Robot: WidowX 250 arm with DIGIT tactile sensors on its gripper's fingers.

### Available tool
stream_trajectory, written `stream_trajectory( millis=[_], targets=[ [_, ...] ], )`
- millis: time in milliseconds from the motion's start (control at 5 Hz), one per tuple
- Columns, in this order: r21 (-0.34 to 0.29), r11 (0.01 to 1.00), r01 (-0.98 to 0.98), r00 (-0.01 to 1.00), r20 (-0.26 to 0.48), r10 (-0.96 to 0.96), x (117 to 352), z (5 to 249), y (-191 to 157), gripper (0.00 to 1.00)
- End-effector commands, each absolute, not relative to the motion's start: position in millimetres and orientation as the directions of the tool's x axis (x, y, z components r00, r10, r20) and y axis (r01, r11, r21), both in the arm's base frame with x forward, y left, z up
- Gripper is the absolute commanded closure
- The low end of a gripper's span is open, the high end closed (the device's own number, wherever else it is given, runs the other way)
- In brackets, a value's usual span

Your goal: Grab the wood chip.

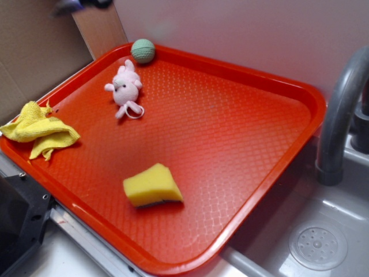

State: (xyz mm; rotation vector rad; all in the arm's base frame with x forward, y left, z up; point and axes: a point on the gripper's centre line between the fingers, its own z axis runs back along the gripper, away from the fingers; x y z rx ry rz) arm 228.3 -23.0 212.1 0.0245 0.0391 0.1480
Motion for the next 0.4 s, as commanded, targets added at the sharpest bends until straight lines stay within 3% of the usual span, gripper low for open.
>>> stream_trajectory(
  millis=[0,200],
  targets=[
    [-0.019,0.94,-0.34,0.937,0.081,0.34,216.6,246.8,-39.6,1.0],
    [-0.019,0.938,-0.346,0.935,0.074,0.346,223.0,243.2,-36.7,1.0]
  ],
)
